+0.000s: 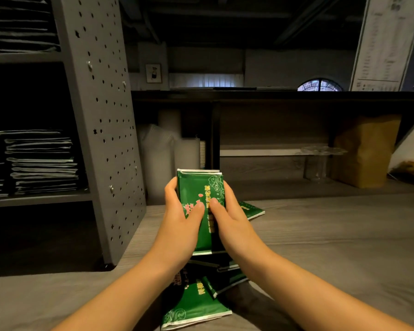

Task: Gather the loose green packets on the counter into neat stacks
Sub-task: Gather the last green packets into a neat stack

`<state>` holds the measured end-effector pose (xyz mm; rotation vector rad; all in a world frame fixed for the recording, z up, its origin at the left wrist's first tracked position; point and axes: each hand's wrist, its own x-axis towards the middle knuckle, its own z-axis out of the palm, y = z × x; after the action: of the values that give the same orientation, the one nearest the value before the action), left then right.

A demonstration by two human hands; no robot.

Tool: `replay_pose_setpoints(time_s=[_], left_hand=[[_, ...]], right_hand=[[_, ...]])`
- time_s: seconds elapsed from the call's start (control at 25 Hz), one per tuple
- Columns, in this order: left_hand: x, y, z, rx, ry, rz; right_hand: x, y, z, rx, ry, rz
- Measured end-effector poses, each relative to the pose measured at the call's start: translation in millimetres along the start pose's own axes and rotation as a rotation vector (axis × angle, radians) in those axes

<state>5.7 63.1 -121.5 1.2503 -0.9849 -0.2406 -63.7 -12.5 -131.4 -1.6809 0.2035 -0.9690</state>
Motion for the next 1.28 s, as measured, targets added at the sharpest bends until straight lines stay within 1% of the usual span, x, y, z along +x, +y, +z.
replay_pose_setpoints(time_s=[0.08, 0.12, 0.2, 0.24, 0.4, 0.48, 0.52, 0.56, 0.6, 0.68, 0.84, 0.92, 1.0, 1.12, 1.28], left_hand=[[3, 0, -5, 0.035, 0.028, 0.005], [5, 1, -9, 0.047, 0.051, 0.006], [12, 3, -18, 0.053, 0.095, -0.001], [15, 4, -24, 0.051, 0.120, -0.003], [25, 1, -38, 0.119, 0.205, 0.026], [26, 0, -40, 0.151, 0.216, 0.035], [26, -1, -40, 0.154, 0.220, 0.032], [26, -2, -40, 0.151, 0.224, 0.027], [26, -1, -39, 0.144, 0.227, 0.021], [26, -1, -39, 0.123, 0.235, 0.012], [24, 3, -40, 0.077, 0.278, 0.017], [24, 5, -39, 0.085, 0.271, 0.021], [23, 4, -37, 0.080, 0.231, -0.019], [21, 3, -32, 0.040, 0.145, -0.096], [11, 7, -19, -0.056, 0.017, -0.149]], right_hand=[[8, 1, -9, -0.017, -0.017, 0.047], [12, 2, -17, -0.088, 0.011, 0.083], [18, 6, -35, -0.346, 0.042, 0.154], [19, 10, -43, -0.460, 0.022, 0.179], [13, 18, -51, -0.788, -0.237, 0.356], [9, 18, -45, -1.000, -0.352, 0.351], [9, 18, -43, -1.036, -0.377, 0.343], [10, 17, -42, -1.008, -0.385, 0.352], [10, 17, -42, -0.918, -0.381, 0.365], [9, 19, -42, -0.665, -0.328, 0.340], [11, 7, -45, -0.291, -0.031, 0.164], [13, -5, -46, -0.080, 0.114, 0.112], [14, -13, -49, 0.091, 0.197, 0.086], [12, -20, -44, 0.140, 0.206, 0.067], [5, -16, -22, 0.037, 0.202, -0.001]])
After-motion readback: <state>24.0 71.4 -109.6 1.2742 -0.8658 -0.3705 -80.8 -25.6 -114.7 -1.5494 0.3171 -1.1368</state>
